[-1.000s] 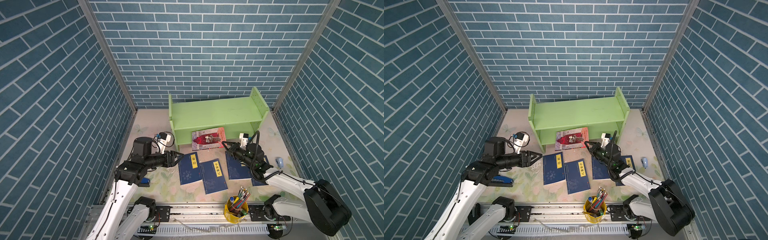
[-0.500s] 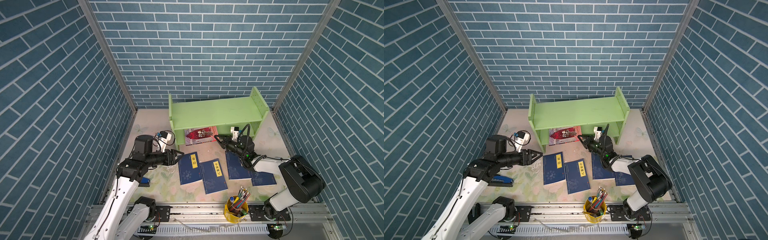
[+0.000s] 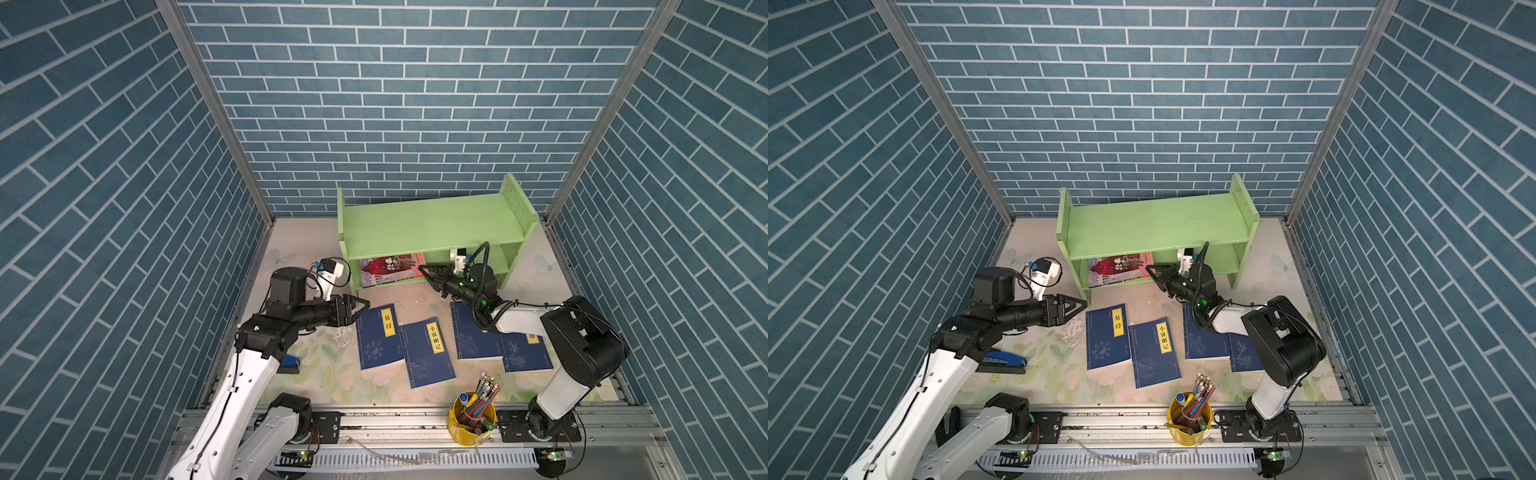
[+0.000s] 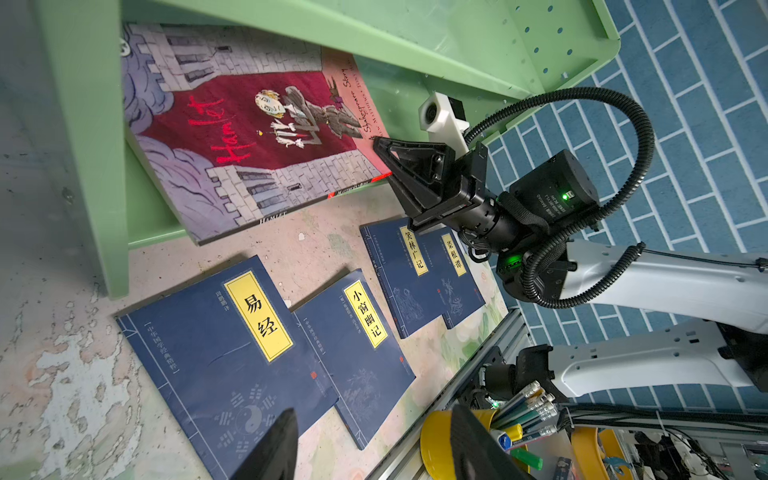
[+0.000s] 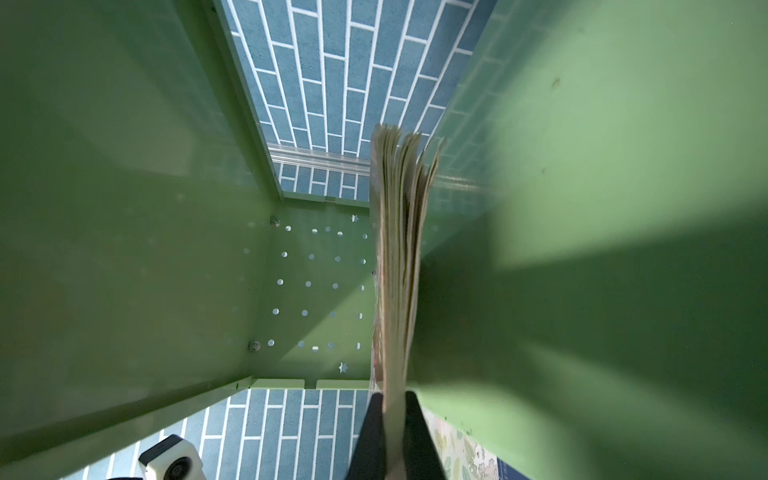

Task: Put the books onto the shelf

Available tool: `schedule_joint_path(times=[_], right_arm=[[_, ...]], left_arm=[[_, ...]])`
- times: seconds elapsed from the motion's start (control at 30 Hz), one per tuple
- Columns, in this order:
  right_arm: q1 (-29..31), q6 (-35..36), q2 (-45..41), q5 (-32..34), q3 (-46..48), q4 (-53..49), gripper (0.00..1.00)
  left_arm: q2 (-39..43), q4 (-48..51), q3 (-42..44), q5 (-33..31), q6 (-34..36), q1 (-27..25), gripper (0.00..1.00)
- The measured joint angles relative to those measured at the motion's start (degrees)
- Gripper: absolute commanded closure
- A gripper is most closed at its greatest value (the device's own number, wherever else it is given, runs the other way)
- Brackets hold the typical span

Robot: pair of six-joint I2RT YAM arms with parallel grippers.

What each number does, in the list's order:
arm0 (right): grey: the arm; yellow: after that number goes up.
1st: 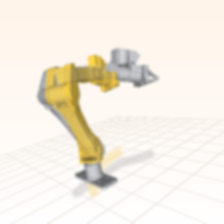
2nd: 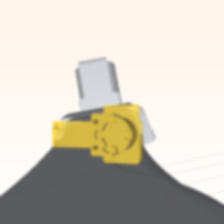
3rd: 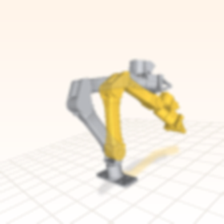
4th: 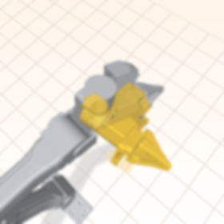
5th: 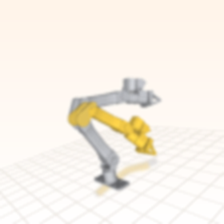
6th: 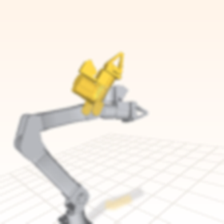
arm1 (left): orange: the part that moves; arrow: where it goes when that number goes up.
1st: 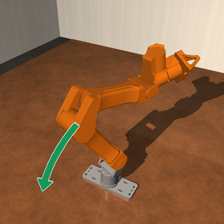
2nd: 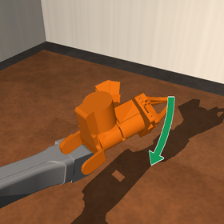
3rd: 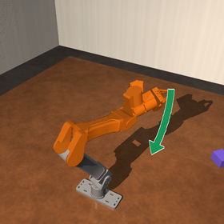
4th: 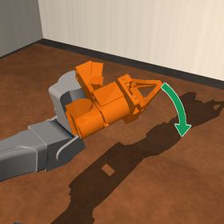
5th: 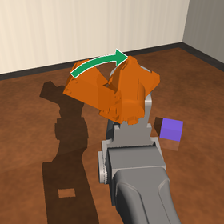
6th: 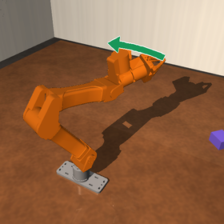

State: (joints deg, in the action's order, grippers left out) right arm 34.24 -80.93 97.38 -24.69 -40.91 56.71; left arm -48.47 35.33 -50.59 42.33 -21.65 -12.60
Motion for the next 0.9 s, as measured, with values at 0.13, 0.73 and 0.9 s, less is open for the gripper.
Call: schedule_joint_path(times=[0.13, 0.73, 0.9], right_arm=[[0.8, -0.5, 1.2, 0.4, 0.0, 0.3, 1.00], [2.0, -1.8, 1.5, 4.8, 0.0, -0.1, 0.76], [2.2, -1.8, 1.5, 5.0, 0.0, -1.6, 0.68]], left_arm=[[-0.1, -0.9, 0.2, 0.2, -0.6, 0.0, 0.40], [0.0, -1.8, 1.5, 0.2, -1.0, 0.0, 0.39], [0.0, -2.2, 1.9, 0.2, -1.0, 0.0, 0.39]])
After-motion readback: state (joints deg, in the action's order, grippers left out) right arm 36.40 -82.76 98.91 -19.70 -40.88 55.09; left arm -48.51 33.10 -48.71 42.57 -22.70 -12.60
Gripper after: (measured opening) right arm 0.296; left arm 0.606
